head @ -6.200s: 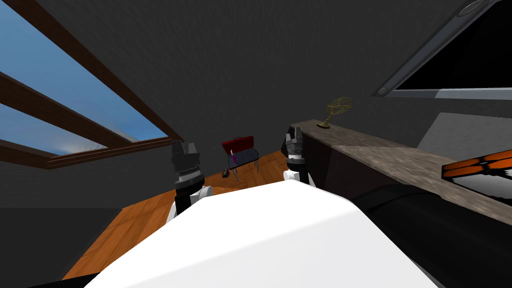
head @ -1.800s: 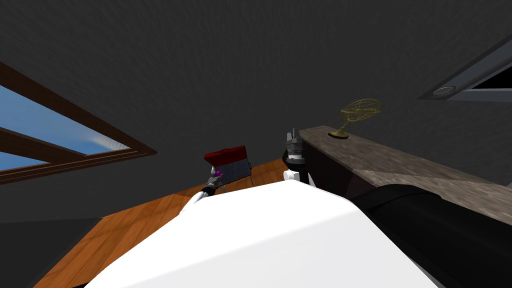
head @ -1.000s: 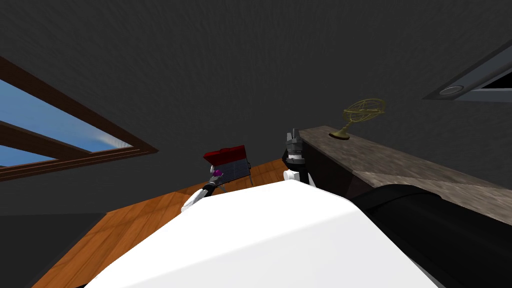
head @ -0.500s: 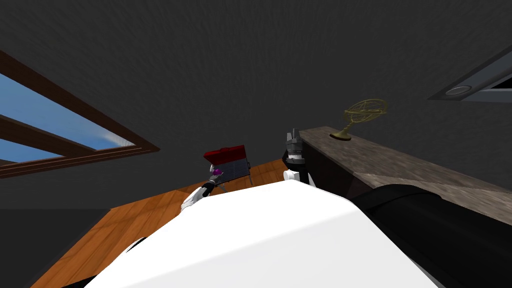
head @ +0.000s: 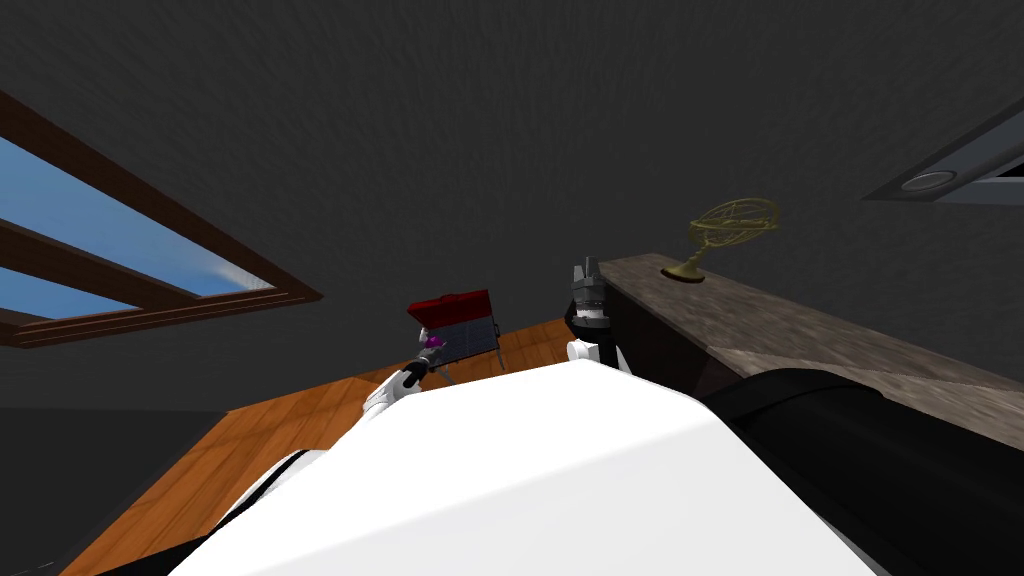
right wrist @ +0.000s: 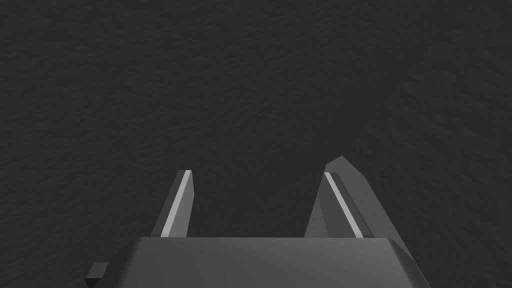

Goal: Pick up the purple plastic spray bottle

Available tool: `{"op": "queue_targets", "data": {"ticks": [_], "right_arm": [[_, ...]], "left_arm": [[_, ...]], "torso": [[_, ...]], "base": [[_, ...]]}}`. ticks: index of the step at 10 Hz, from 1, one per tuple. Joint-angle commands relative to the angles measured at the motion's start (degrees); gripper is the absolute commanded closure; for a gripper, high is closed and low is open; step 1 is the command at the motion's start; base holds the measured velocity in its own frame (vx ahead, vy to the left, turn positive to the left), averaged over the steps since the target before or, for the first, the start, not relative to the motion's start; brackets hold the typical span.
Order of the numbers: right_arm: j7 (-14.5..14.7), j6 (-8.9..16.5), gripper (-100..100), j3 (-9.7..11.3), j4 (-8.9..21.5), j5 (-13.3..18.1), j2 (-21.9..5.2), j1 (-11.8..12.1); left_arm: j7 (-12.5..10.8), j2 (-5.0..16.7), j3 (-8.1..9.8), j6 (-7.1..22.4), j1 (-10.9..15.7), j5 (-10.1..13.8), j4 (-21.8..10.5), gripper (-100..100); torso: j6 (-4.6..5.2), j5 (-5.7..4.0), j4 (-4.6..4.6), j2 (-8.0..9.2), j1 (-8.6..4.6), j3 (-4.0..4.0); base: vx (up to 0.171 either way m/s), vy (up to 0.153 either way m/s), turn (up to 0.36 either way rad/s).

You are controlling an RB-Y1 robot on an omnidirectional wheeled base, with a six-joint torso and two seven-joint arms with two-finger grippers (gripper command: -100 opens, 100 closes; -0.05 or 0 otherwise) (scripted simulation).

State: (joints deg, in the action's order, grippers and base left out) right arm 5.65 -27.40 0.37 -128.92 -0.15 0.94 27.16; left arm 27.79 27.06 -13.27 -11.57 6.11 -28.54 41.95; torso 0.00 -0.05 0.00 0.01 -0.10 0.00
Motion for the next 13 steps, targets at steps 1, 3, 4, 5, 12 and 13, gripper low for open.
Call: {"op": "queue_targets", "data": {"ticks": [1, 3, 4, 5, 12, 13], "right_arm": [[0.0, 0.0, 0, 0.0, 0.0, 0.0, 0.0, 0.0], [0.0, 0.0, 0, 0.0, 0.0, 0.0, 0.0, 0.0], [0.0, 0.0, 0, 0.0, 0.0, 0.0, 0.0, 0.0], [0.0, 0.0, 0, 0.0, 0.0, 0.0, 0.0, 0.0], [0.0, 0.0, 0, 0.0, 0.0, 0.0, 0.0, 0.0], [0.0, 0.0, 0, 0.0, 0.0, 0.0, 0.0, 0.0]], "left_arm": [[2.76, 0.18, -0.16, -1.29, 1.24, 2.86, -2.86, -100], [5.38, 0.49, -0.68, -3.61, 4.12, 5.78, -6.0, -100], [6.41, 0.49, -0.68, -3.61, 4.14, 7.46, -6.19, -100], [6.77, 0.49, -0.68, -3.61, 4.14, 8.14, -7.47, -100], [14.55, 0.97, -1.63, -8.51, 10.19, 16.27, -17.58, -100], [14.63, 1.01, -1.65, -8.52, 10.16, 16.44, -17.65, 100]], "torso": [[0.0, 0.0, 0.0, 0.0, 0.0, 0.0], [-0.01, 0.01, -0.01, -0.02, 0.05, -0.01], [-0.01, 0.0, 0.0, -0.01, 0.0, -0.01], [0.0, 0.0, -0.01, 0.0, -0.02, 0.0], [-0.02, 0.01, -0.01, 0.01, 0.05, 0.0], [-0.01, 0.02, -0.01, -0.01, 0.09, -0.01]], "base": [[-0.012, -0.029, 0.025], [-0.005, -0.023, 0.028], [-0.011, -0.036, 0.027], [-0.004, -0.016, -0.006], [-0.007, -0.022, 0.023], [0.0, 0.0, 0.0]]}}
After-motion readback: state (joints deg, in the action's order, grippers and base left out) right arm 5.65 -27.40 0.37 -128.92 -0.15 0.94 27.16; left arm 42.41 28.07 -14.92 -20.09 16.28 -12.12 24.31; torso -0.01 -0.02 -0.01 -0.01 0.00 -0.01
